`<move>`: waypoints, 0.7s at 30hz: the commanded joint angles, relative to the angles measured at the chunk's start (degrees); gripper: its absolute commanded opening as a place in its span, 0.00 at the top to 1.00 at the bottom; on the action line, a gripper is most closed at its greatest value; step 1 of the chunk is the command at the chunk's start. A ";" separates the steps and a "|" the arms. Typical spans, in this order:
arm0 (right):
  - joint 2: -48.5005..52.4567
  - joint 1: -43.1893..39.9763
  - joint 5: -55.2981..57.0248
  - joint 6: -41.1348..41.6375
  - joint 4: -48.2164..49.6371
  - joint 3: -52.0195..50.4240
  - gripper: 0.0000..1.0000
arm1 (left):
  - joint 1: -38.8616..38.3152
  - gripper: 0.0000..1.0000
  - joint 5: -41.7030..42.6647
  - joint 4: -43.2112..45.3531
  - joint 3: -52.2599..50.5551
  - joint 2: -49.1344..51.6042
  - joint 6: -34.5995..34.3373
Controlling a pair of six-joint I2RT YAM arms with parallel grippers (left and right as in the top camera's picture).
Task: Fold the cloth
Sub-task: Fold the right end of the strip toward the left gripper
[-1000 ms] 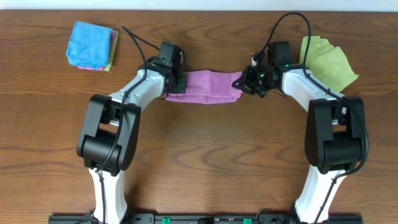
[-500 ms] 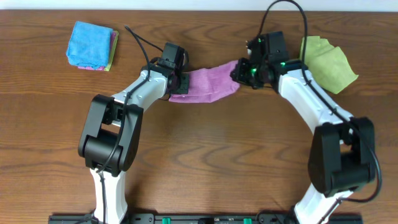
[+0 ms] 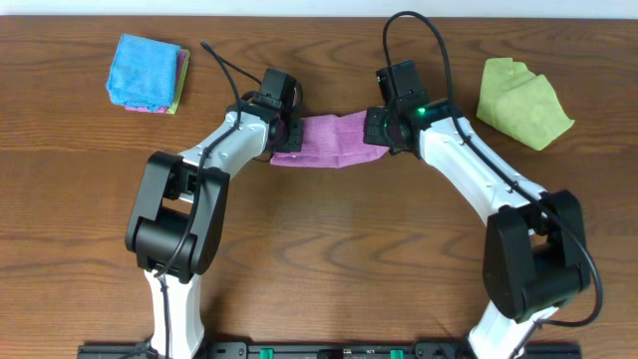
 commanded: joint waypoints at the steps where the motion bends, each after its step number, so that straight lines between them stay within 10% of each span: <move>1: 0.09 0.11 9.57 0.68 -0.28 0.39 0.98 | -0.31 0.94 -0.39 -2.49 -1.07 1.40 -0.92; 21: 3.43 6.40 10.16 -1.75 0.46 0.37 0.98 | -0.31 0.94 3.72 -3.43 -1.05 1.40 -4.96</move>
